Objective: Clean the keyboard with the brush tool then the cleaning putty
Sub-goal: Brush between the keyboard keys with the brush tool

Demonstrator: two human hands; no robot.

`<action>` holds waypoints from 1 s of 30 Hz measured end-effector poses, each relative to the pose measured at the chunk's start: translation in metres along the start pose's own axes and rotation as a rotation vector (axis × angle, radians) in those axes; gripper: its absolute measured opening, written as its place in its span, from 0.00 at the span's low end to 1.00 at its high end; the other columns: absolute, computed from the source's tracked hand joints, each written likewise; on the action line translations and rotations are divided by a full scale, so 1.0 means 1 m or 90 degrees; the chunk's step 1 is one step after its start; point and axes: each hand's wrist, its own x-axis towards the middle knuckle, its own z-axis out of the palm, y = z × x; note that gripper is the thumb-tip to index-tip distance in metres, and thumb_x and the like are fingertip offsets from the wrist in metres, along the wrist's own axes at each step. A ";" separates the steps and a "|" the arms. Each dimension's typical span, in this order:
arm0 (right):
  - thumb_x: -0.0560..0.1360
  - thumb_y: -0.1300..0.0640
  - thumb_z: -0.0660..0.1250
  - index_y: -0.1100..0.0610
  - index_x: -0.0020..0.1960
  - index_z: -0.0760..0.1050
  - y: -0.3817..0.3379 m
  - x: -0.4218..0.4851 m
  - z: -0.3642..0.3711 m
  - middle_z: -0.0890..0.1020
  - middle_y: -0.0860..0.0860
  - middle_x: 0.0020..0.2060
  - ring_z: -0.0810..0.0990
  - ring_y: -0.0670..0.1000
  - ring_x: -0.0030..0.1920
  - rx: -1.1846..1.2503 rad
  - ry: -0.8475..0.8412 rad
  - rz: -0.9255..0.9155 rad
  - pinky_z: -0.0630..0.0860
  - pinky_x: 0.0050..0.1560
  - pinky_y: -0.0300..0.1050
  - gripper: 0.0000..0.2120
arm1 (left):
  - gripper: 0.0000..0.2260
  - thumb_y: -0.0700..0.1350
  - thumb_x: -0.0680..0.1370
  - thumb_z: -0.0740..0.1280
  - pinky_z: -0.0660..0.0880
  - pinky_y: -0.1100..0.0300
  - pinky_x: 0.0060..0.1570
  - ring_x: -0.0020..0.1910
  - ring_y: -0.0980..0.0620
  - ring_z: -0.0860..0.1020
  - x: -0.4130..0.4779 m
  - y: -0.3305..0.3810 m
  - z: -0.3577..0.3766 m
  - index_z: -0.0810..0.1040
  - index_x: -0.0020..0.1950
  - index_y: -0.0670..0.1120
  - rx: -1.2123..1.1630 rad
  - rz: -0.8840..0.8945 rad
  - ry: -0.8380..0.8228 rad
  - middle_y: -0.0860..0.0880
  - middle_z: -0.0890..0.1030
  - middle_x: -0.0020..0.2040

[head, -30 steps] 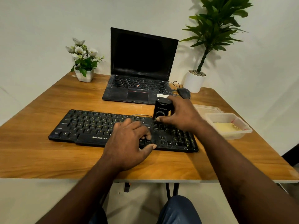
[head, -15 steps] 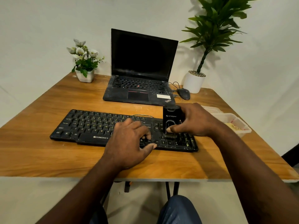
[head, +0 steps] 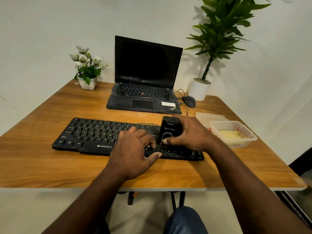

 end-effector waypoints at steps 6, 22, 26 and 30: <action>0.66 0.47 0.82 0.46 0.67 0.74 0.000 -0.007 -0.011 0.84 0.46 0.56 0.83 0.47 0.54 -0.125 0.026 0.017 0.82 0.56 0.50 0.32 | 0.13 0.68 0.73 0.65 0.69 0.50 0.53 0.49 0.58 0.67 0.000 -0.001 0.002 0.75 0.48 0.61 -0.010 0.002 0.007 0.63 0.73 0.46; 0.67 0.48 0.82 0.48 0.67 0.75 0.000 -0.015 -0.014 0.84 0.46 0.56 0.83 0.47 0.55 -0.131 0.026 0.021 0.82 0.54 0.46 0.32 | 0.13 0.68 0.74 0.66 0.70 0.49 0.56 0.50 0.57 0.67 0.000 0.000 0.000 0.76 0.49 0.61 0.008 -0.003 -0.002 0.62 0.74 0.47; 0.67 0.49 0.82 0.48 0.66 0.75 0.000 -0.014 -0.014 0.84 0.46 0.56 0.82 0.47 0.55 -0.098 -0.003 0.029 0.82 0.56 0.49 0.31 | 0.13 0.68 0.74 0.66 0.69 0.49 0.55 0.50 0.57 0.67 0.001 0.001 -0.001 0.76 0.49 0.61 0.003 0.001 0.000 0.62 0.74 0.46; 0.67 0.44 0.82 0.46 0.67 0.75 0.002 -0.015 -0.012 0.84 0.43 0.55 0.82 0.46 0.52 -0.141 0.175 0.055 0.81 0.51 0.46 0.31 | 0.13 0.67 0.74 0.66 0.70 0.48 0.55 0.50 0.57 0.67 -0.001 0.001 -0.002 0.77 0.50 0.60 0.003 0.001 0.002 0.62 0.74 0.47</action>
